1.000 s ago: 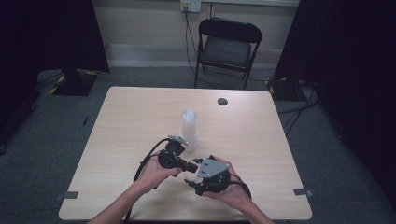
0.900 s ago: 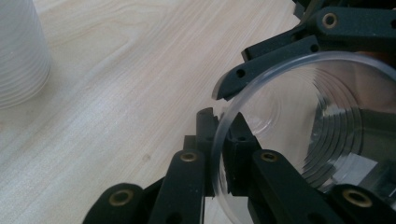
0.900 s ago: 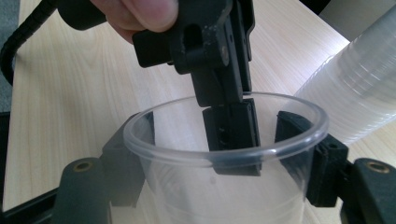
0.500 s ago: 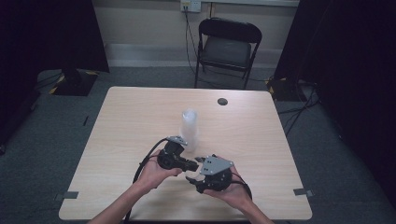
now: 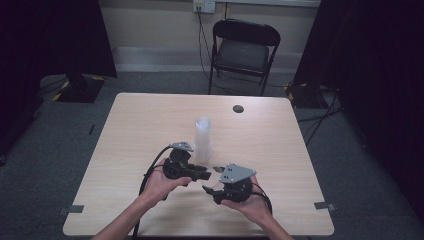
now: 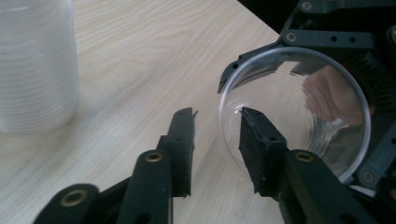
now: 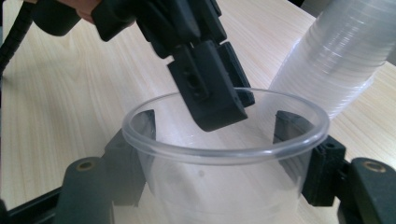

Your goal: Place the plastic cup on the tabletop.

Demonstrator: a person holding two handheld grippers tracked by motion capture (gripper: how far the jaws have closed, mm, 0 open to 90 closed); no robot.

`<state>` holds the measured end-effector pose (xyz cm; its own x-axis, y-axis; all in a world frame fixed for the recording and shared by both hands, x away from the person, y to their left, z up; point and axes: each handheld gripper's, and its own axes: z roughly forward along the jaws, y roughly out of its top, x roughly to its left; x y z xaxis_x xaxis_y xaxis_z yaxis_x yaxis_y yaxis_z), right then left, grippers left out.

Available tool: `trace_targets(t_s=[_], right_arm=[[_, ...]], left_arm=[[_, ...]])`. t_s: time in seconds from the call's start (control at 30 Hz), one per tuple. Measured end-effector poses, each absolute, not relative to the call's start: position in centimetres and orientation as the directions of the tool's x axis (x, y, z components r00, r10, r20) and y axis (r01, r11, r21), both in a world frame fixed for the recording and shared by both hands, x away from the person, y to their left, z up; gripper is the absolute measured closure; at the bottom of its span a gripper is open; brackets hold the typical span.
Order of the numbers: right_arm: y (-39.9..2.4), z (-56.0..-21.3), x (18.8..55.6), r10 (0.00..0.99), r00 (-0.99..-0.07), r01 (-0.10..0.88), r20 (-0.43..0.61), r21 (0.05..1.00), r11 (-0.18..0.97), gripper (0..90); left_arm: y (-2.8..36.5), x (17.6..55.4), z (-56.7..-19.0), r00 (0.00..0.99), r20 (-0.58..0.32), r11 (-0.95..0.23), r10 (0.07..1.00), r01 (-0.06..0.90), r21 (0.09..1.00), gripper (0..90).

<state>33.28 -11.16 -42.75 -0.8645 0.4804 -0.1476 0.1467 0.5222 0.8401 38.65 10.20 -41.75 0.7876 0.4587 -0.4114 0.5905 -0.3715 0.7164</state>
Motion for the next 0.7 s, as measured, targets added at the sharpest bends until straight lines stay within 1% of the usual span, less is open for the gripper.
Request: trace_targets(t_s=[0.07, 0.1, 0.23, 0.3, 0.43, 0.47, 0.6, 0.7], right_arm=[[-11.3, -42.7, 33.4, 0.490, -0.859, 0.152, -0.147, 0.842, 0.518, 30.3], [-11.4, -42.7, 33.5, 0.492, -0.858, 0.153, -0.145, 0.843, 0.516, 30.3], [-11.7, -42.7, 33.7, 0.511, -0.850, 0.172, -0.130, 0.847, 0.503, 30.3], [-12.0, -42.6, 33.8, 0.520, -0.844, 0.175, -0.129, 0.851, 0.495, 30.2], [-12.4, -42.7, 33.9, 0.536, -0.835, 0.186, -0.123, 0.853, 0.487, 30.2], [-12.6, -42.7, 34.0, 0.544, -0.831, 0.195, -0.119, 0.853, 0.484, 30.2], [-13.2, -42.8, 34.5, 0.578, -0.808, 0.221, -0.110, 0.853, 0.472, 29.8], [-13.7, -42.7, 34.8, 0.603, -0.792, 0.242, -0.096, 0.857, 0.454, 29.7]], left_arm=[[10.2, 38.5, -41.8, 0.791, -0.403, -0.351, 0.461, 0.579, 0.735, 59.9], [10.2, 38.5, -41.8, 0.791, -0.402, -0.347, 0.461, 0.578, 0.738, 59.6], [10.2, 38.0, -41.4, 0.802, -0.353, -0.327, 0.481, 0.537, 0.777, 51.4], [10.4, 37.8, -41.1, 0.801, -0.322, -0.308, 0.504, 0.515, 0.800, 43.9], [11.0, 37.6, -40.8, 0.799, -0.282, -0.300, 0.531, 0.488, 0.819, 36.7], [11.0, 37.6, -40.8, 0.796, -0.285, -0.288, 0.534, 0.488, 0.824, 34.9], [11.5, 37.5, -40.6, 0.802, -0.222, -0.277, 0.555, 0.430, 0.859, 27.8], [11.8, 37.4, -40.9, 0.804, -0.174, -0.303, 0.568, 0.402, 0.864, 24.5]])
